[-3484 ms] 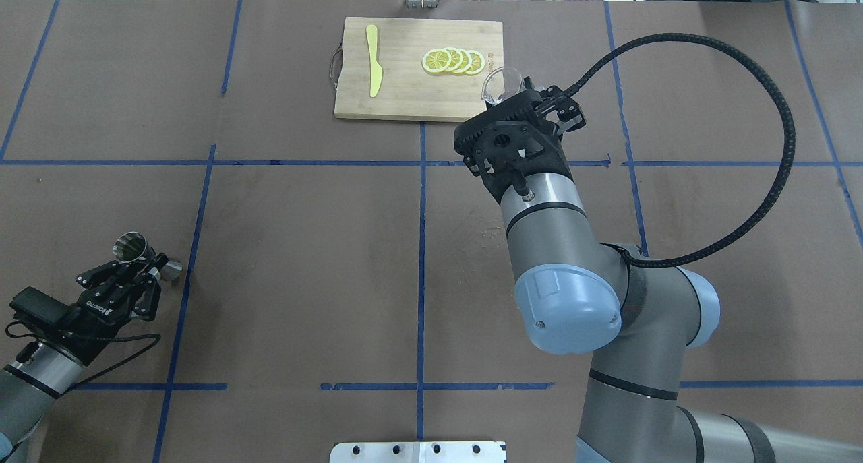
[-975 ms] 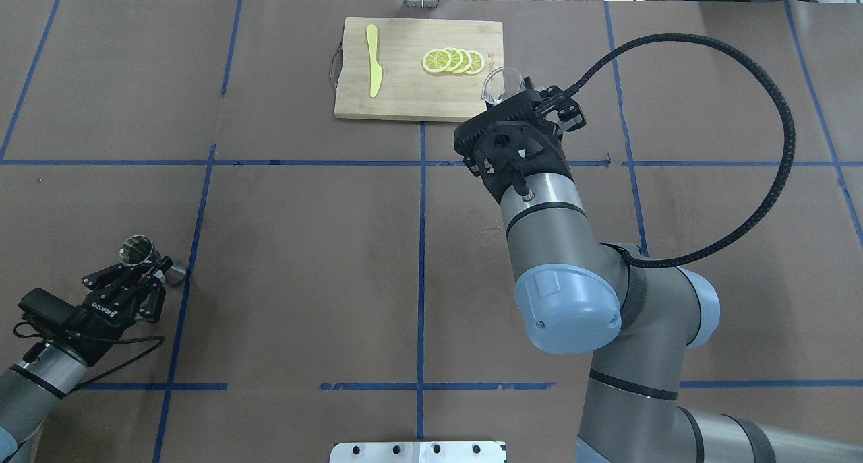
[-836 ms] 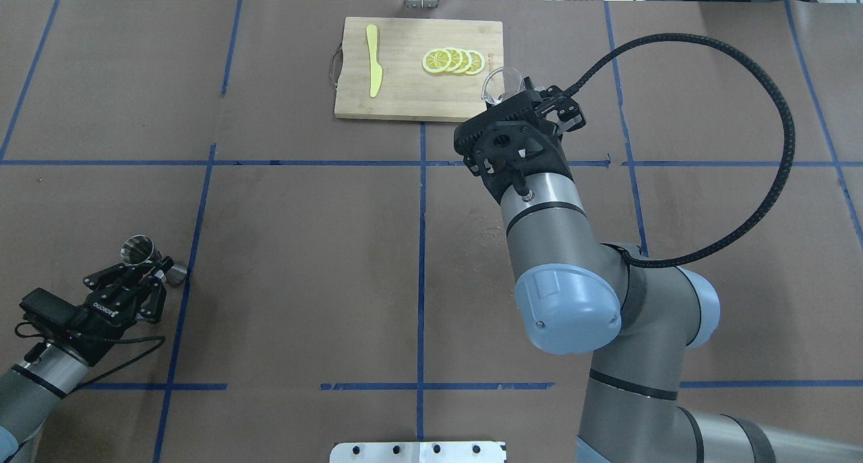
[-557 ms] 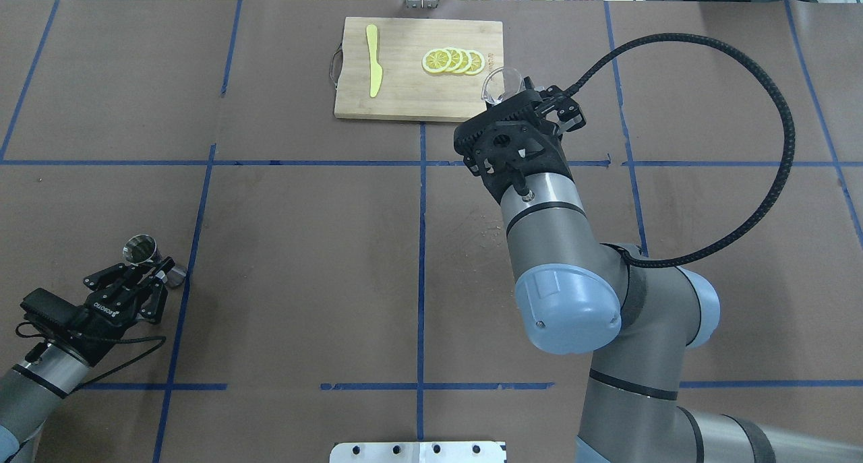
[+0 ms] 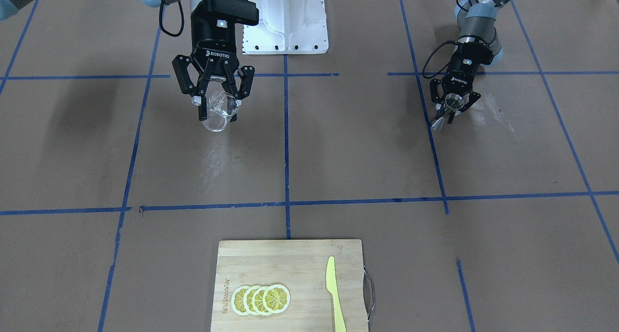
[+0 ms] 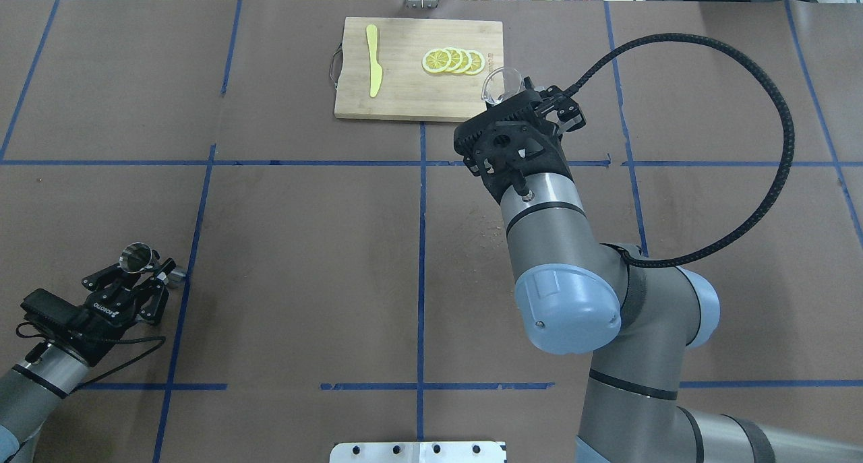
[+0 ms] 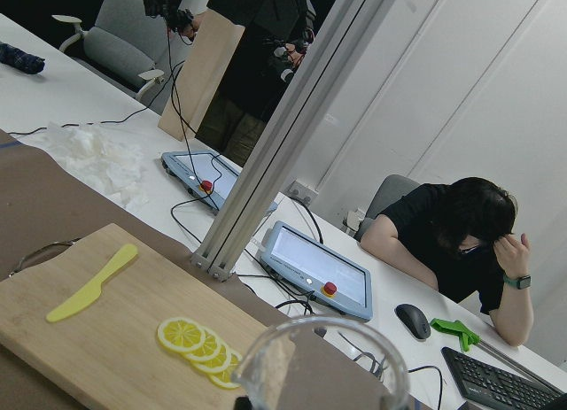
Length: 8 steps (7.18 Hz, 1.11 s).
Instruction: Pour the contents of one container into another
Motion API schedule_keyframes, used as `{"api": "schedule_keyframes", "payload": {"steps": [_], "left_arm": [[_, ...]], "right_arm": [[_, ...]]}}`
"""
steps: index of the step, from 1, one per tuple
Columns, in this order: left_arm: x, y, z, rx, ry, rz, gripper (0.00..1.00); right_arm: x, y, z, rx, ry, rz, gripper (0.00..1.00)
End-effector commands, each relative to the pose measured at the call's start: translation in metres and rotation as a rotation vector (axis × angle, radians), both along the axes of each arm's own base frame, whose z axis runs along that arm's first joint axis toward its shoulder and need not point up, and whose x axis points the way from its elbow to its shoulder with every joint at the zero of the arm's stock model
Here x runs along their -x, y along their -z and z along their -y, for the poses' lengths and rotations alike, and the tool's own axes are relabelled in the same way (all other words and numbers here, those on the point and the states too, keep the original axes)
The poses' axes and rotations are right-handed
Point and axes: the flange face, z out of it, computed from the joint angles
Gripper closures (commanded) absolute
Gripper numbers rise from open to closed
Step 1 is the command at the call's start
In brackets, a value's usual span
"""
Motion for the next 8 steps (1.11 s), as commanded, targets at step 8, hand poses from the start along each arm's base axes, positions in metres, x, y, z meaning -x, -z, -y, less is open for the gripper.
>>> {"api": "schedule_keyframes", "payload": {"steps": [8], "left_arm": [[0.015,0.022,0.002,-0.023,0.021,-0.125,0.0]], "right_arm": [[0.001,0.001,-0.001,-0.001,0.002,0.001,1.0]]}}
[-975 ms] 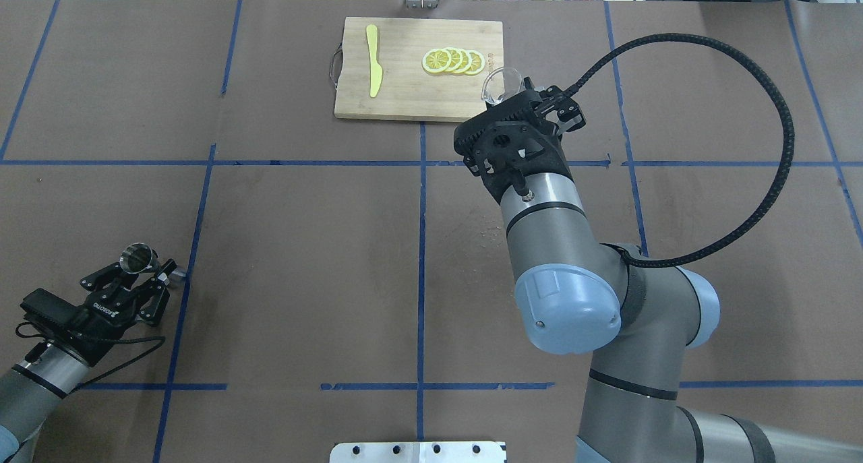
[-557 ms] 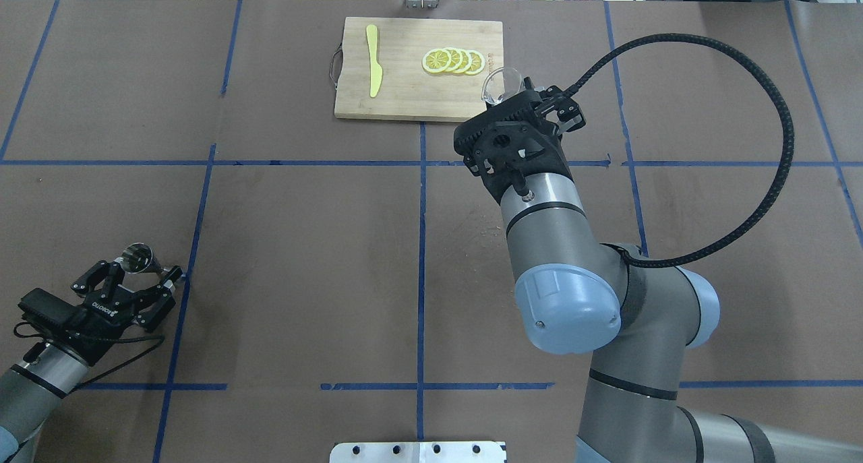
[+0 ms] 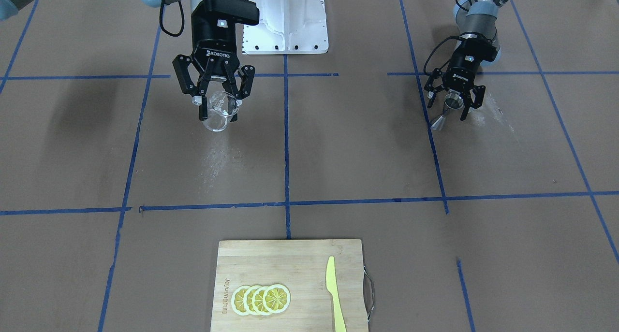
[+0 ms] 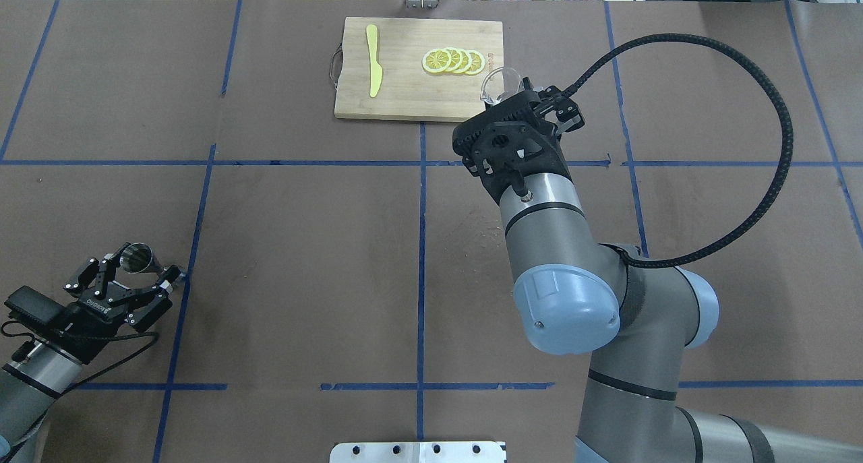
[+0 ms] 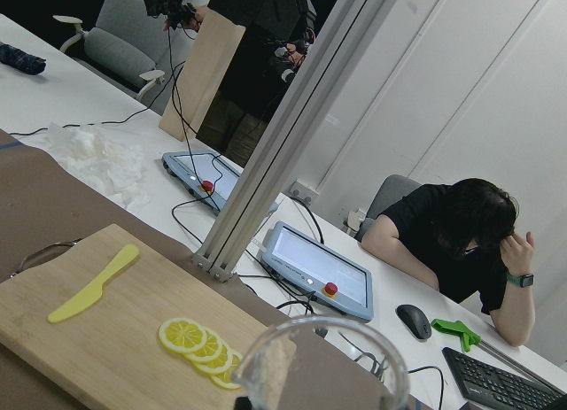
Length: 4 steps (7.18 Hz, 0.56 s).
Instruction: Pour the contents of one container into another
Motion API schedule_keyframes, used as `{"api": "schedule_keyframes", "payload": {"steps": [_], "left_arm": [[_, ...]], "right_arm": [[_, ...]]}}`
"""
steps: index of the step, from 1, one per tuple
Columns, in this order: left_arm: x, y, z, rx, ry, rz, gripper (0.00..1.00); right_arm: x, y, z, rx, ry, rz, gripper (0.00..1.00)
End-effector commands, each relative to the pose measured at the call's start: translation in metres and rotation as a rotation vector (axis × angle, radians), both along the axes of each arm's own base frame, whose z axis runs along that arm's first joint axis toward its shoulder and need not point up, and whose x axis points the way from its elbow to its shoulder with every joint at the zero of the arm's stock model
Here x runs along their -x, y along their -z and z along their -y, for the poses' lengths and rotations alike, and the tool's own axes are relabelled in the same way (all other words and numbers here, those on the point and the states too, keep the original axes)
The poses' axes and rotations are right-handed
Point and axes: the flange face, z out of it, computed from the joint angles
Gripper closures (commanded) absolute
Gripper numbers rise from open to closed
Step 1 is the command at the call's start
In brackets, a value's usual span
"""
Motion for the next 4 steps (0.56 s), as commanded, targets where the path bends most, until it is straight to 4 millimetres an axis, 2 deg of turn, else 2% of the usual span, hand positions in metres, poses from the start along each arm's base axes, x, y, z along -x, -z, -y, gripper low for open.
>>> {"api": "schedule_keyframes", "payload": {"steps": [1,4], "left_arm": [[0.005,0.011,0.002,-0.007,0.008,-0.034,0.0],[0.015,0.023,0.005,-0.03,0.023,-0.04,0.0]], "right_arm": [[0.0,0.0,0.0,-0.001,0.001,-0.001,1.0],[0.0,0.002,0.0,-0.002,0.001,0.003,1.0]]}}
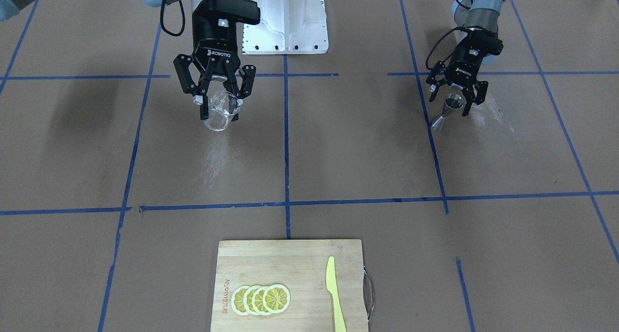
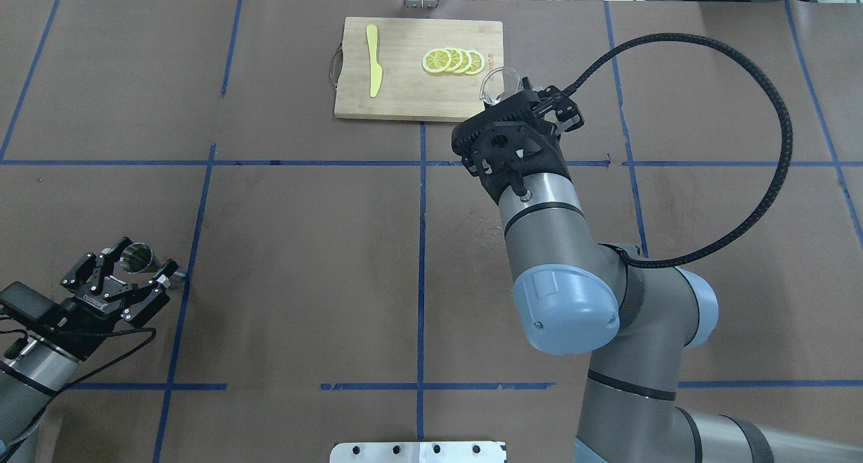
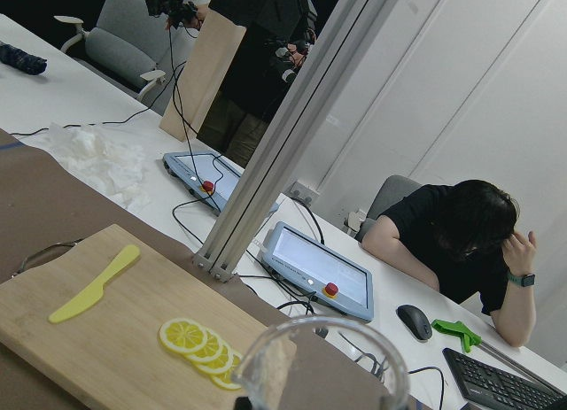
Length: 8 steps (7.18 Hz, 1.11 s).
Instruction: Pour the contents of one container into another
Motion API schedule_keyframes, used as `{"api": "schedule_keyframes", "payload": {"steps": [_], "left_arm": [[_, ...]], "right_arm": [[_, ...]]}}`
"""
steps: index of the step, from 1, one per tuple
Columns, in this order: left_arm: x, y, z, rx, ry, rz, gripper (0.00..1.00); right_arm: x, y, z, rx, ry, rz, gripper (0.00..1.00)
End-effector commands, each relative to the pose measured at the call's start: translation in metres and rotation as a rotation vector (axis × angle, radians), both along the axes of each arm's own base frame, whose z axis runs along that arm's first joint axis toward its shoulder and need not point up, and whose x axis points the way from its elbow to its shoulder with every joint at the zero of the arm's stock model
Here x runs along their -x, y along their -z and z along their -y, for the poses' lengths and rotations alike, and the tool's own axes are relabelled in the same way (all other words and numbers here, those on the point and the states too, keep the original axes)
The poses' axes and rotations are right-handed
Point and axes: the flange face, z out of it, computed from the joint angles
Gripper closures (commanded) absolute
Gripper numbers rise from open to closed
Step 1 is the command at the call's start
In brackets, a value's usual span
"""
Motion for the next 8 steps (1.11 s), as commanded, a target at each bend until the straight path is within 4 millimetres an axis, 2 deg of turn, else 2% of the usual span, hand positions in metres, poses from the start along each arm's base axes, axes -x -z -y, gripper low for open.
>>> {"api": "schedule_keyframes", "payload": {"steps": [1,3,5,7,8], "left_arm": [[0.014,0.005,0.0,-0.054,0.017,-0.004,0.0],[0.03,0.0,0.001,-0.085,0.021,-0.002,0.0],[0.074,-0.018,0.021,-0.144,-0.059,0.074,0.0],[0.112,-0.021,0.052,-0.217,-0.139,0.141,0.0],[0.122,-0.022,0.072,-0.205,-0.146,0.23,0.0]], "right_arm": [[0.0,0.001,0.0,-0.001,0.0,0.002,1.0],[0.0,0.0,0.0,0.0,0.0,0.001,1.0],[0.0,-0.001,0.0,0.001,0.0,0.001,1.0],[0.0,-0.001,0.0,0.001,0.0,0.001,1.0],[0.0,-0.001,0.0,0.001,0.0,0.001,1.0]]}}
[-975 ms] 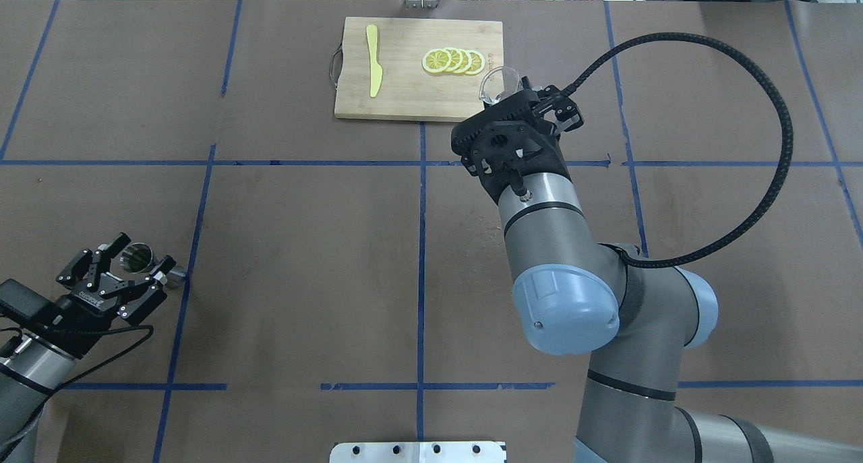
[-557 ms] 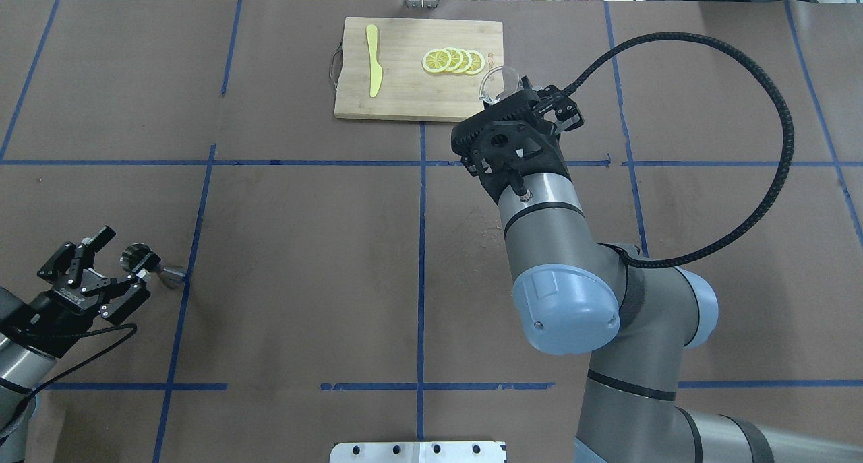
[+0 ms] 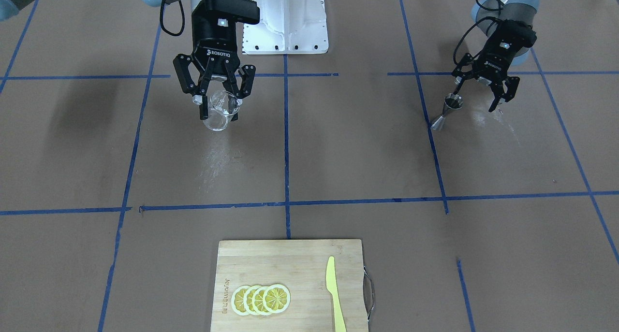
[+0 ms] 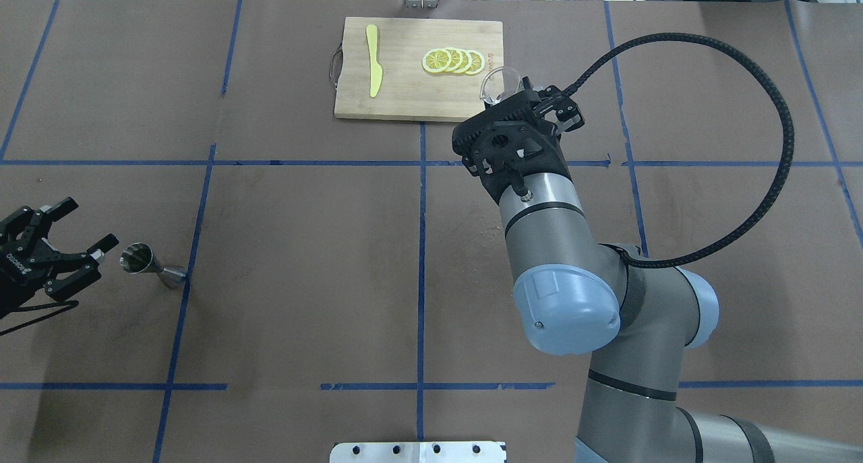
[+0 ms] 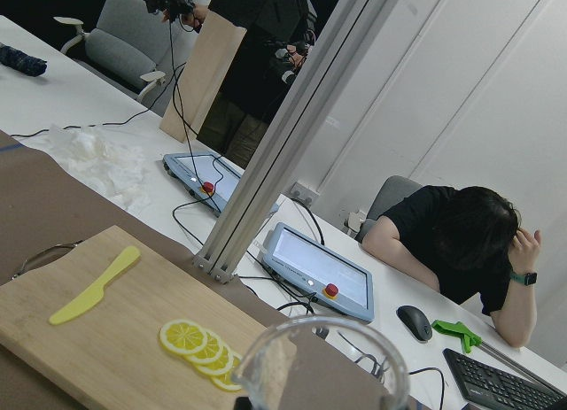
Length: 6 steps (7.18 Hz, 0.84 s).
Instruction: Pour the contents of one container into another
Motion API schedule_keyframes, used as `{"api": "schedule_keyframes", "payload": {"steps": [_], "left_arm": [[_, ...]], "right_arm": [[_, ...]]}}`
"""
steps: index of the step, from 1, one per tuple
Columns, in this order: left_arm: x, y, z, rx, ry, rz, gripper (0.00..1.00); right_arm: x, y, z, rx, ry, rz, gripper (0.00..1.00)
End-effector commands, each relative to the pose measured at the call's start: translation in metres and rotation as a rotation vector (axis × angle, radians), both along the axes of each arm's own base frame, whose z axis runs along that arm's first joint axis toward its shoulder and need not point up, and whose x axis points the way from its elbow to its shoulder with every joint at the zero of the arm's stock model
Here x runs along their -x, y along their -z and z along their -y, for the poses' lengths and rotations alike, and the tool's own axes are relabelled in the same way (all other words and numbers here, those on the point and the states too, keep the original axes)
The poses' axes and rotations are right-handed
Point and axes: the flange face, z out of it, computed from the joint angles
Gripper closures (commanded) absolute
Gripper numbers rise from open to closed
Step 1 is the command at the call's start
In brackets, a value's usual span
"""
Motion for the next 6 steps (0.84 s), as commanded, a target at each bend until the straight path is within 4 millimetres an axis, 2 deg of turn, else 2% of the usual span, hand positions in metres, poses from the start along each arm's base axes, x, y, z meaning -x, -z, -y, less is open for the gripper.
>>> {"api": "schedule_keyframes", "payload": {"steps": [1,2,3,4,5,6], "left_arm": [[0.032,-0.008,0.043,0.028,-0.027,0.173,0.0],[0.048,-0.01,0.069,0.026,-0.029,0.305,0.0],[0.055,-0.004,0.102,0.055,-0.042,0.404,0.0],[0.063,-0.004,0.121,0.101,-0.068,0.442,0.0],[0.079,-0.012,0.132,0.162,-0.088,0.49,0.0],[0.108,-0.018,0.154,0.246,-0.125,0.575,0.0]], "right_arm": [[0.0,0.0,0.0,0.0,0.0,0.0,1.0],[0.0,0.0,0.0,0.0,0.0,0.0,1.0],[0.001,-0.001,0.0,0.001,0.0,-0.001,1.0],[0.001,-0.001,0.0,0.001,0.0,-0.001,1.0],[0.0,-0.001,0.0,0.001,-0.001,0.001,1.0],[0.0,-0.002,0.0,0.002,-0.001,0.0,1.0]]}}
